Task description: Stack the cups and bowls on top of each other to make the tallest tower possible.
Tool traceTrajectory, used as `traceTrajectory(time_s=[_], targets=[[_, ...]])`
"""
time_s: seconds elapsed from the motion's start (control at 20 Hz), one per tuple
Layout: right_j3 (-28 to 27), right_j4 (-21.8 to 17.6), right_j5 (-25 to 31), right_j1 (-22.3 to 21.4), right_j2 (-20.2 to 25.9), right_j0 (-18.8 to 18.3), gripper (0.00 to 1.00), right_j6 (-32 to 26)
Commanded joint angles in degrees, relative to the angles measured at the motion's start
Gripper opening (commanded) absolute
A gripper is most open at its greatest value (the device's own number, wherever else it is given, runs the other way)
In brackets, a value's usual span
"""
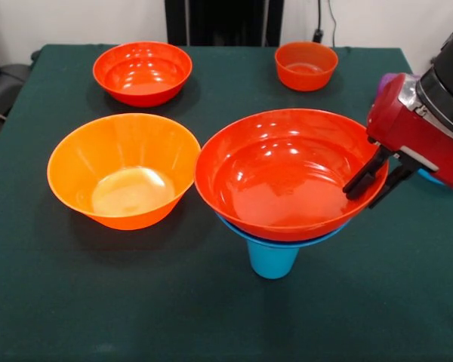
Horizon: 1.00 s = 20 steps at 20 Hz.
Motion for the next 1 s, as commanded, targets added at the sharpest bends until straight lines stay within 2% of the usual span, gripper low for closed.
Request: traceTrajectory(time_s=[0.05, 0.6, 1.0], targets=[[4.90, -6.42, -1.46, -1.12, 5.86, 0.57, 0.00, 7.79], [3.51, -6.97, -1.32, -1.16, 6.26, 0.04, 0.00, 8.46], [1.39, -5.78, -0.99, -0.55, 5.52, -0.61, 0.00, 9.80]])
